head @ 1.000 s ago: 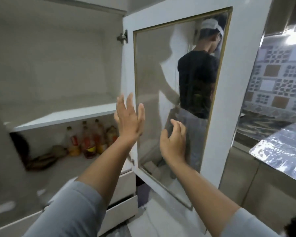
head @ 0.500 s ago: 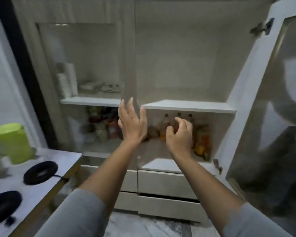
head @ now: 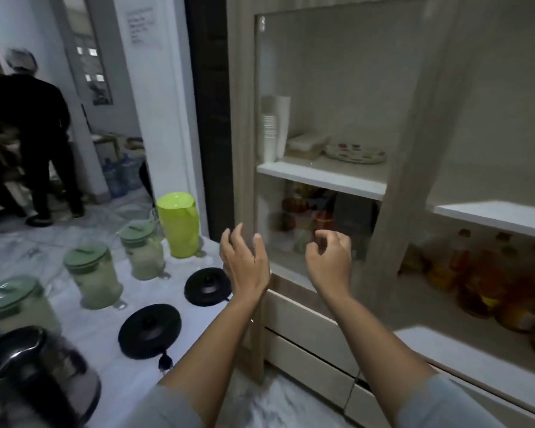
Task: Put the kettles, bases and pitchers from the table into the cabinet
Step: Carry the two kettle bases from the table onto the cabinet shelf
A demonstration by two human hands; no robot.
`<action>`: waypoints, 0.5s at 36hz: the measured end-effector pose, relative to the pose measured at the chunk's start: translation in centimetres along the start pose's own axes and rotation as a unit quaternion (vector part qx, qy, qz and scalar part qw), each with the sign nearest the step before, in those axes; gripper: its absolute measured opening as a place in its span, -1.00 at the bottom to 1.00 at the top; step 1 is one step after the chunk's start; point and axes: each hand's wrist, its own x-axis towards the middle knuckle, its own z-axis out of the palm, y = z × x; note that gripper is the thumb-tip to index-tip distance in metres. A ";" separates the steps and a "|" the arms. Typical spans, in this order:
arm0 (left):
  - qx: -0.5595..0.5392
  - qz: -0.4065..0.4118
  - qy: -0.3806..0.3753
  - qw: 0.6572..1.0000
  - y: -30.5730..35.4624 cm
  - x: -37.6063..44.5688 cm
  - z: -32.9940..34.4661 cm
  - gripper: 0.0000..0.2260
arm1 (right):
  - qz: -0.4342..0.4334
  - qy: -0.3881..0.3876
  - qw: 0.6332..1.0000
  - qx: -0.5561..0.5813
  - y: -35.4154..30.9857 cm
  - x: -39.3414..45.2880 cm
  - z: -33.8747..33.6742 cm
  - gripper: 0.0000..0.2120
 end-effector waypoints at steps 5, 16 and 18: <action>0.083 -0.089 0.030 0.992 -6.6 3.1 -3.1 -0.58 | 0.021 -0.089 0.996 -0.012 0.5 0.5 7.6 -0.73; 0.197 -0.264 -0.001 0.944 -19.1 6.3 -9.1 -0.66 | -0.001 -0.325 0.941 -0.091 3.1 1.4 22.6 -0.69; 0.212 -0.293 -0.020 0.932 -20.8 7.1 -9.3 -0.66 | -0.012 -0.363 0.925 -0.116 3.8 2.4 25.0 -0.67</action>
